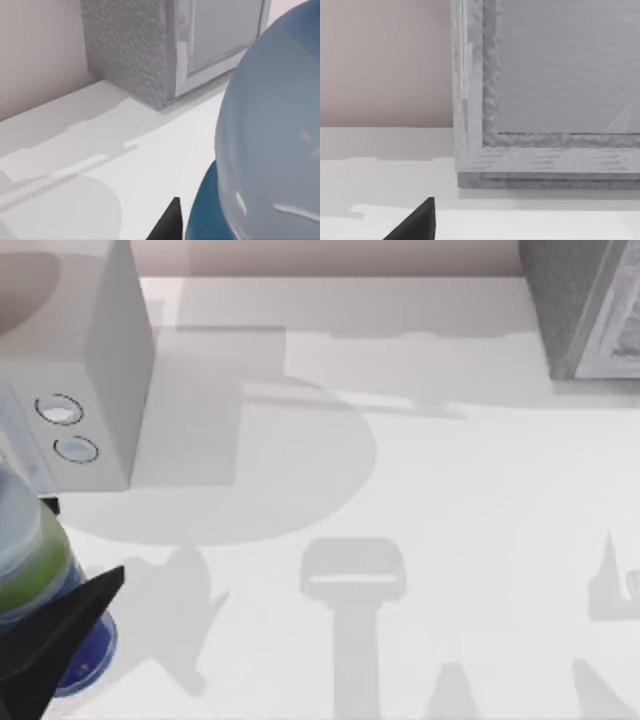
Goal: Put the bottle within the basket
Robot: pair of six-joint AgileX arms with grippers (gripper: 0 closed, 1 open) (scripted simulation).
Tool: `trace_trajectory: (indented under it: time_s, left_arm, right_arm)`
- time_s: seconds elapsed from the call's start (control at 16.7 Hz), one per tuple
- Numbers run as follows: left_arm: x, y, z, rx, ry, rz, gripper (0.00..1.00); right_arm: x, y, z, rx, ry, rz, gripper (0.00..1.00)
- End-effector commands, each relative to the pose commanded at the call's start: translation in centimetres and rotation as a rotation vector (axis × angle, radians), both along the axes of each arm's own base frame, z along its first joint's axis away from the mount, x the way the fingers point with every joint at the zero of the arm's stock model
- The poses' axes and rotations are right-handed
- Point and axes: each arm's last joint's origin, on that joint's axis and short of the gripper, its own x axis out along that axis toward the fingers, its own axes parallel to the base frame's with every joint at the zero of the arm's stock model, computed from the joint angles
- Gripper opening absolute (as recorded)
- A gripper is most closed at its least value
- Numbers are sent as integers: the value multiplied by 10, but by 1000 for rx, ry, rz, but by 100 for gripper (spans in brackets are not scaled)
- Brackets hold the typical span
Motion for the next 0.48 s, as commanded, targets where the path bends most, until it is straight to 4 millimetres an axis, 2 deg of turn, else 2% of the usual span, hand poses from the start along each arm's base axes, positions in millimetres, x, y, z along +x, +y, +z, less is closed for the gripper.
trace_trajectory:
  time_s: [0.24,0.48]
  left_arm:
    - [-27,80,-15,13,5,-3,0]
    - [-34,136,-43,21,9,-3,0]
  right_arm:
    - [0,0,0,0,0,0,100]
    - [0,0,0,0,0,0,100]
